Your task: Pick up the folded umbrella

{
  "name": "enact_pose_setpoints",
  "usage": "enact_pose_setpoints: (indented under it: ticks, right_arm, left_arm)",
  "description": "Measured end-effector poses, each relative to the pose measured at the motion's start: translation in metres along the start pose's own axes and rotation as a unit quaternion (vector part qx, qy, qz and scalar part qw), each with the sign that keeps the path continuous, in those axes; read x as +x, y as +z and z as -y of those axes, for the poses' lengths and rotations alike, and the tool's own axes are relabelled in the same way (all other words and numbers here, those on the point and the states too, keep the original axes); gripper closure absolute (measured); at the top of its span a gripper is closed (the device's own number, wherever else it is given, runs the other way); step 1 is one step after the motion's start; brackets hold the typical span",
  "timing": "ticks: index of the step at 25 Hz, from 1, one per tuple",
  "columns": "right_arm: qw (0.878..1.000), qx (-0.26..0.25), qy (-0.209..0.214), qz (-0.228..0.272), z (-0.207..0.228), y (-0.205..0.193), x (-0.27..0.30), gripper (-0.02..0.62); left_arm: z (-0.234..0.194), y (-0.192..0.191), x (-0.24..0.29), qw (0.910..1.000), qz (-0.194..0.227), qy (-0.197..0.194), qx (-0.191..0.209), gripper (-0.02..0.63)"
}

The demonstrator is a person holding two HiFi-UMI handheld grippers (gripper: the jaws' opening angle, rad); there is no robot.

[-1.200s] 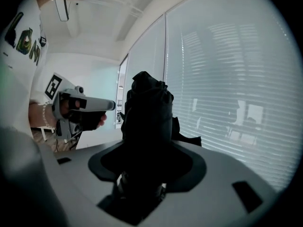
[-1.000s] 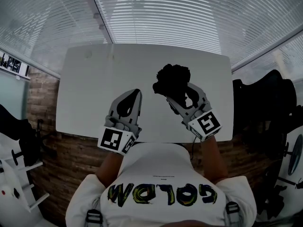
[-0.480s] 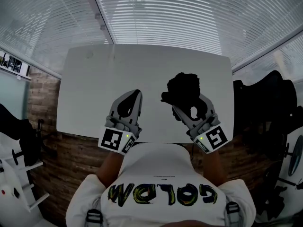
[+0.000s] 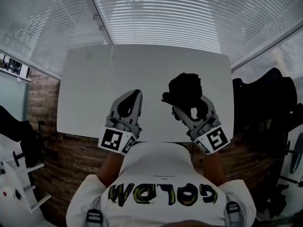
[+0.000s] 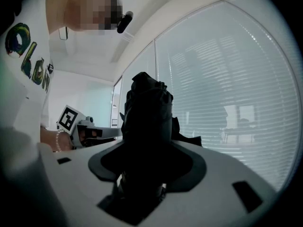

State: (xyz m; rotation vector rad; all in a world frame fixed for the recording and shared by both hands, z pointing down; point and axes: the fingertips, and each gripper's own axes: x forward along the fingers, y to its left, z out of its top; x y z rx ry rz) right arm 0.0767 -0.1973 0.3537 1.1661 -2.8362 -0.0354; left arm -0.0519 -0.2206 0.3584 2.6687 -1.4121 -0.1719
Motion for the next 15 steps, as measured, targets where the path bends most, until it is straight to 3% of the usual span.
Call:
enact_pose_setpoints:
  ticks: [15]
  right_arm:
    - [1.000,0.001,-0.001,0.002,-0.0019,0.0012,-0.0027,0.360]
  left_arm:
    - [0.0046,-0.0001,-0.0012,1.0000,-0.001,-0.004,-0.002,0.597]
